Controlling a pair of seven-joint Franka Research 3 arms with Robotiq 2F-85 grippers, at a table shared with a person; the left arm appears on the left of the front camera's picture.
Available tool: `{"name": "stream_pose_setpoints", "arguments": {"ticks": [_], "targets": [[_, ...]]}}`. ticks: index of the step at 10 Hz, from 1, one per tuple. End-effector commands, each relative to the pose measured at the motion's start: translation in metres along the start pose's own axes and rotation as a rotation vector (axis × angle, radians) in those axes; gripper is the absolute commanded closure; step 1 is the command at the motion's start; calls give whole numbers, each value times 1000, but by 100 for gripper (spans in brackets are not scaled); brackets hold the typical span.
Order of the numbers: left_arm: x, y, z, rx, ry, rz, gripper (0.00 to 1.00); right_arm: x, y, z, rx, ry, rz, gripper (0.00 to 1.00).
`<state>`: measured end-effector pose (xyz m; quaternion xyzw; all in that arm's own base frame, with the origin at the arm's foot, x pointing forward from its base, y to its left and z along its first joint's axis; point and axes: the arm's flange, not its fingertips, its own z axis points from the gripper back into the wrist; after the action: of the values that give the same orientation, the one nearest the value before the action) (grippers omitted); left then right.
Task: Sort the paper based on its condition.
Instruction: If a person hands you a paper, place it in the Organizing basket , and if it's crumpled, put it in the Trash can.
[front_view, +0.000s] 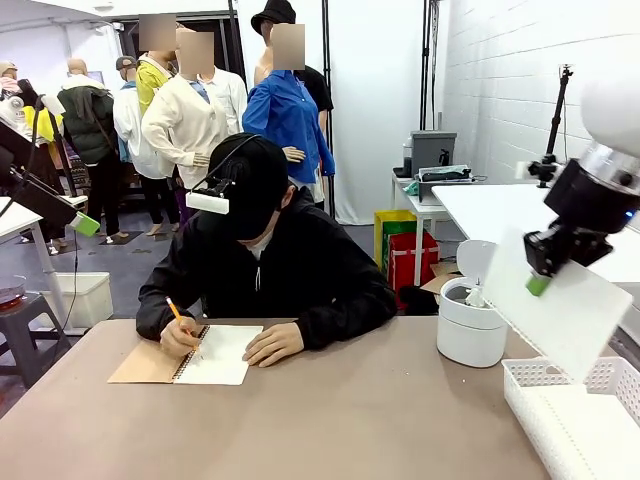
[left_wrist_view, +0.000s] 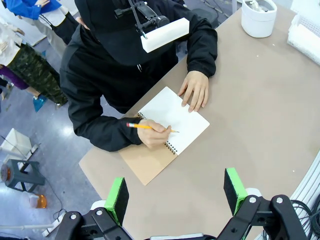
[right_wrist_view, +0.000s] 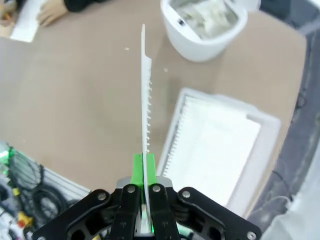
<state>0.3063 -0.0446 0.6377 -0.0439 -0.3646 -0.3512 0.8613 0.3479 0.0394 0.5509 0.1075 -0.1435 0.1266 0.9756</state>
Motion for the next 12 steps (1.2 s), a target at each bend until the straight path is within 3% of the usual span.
{"name": "stream_pose_setpoints", "arguments": {"ticks": [1, 5, 10, 11, 12], "targets": [[0, 0, 0, 0, 0, 2, 0, -25, -12, -8, -65, -25, -91, 100], [0, 0, 0, 0, 0, 2, 0, -61, -38, -45, -65, 50, -211, 100], [0, 0, 0, 0, 0, 2, 0, -91, -40, -90, -18, 132, -316, 100], [0, 0, 0, 0, 0, 2, 0, -47, -45, -52, -32, 102, -237, 100], [0, 0, 0, 0, 0, 2, 0, -47, -45, -52, -32, 102, -237, 100]]}}
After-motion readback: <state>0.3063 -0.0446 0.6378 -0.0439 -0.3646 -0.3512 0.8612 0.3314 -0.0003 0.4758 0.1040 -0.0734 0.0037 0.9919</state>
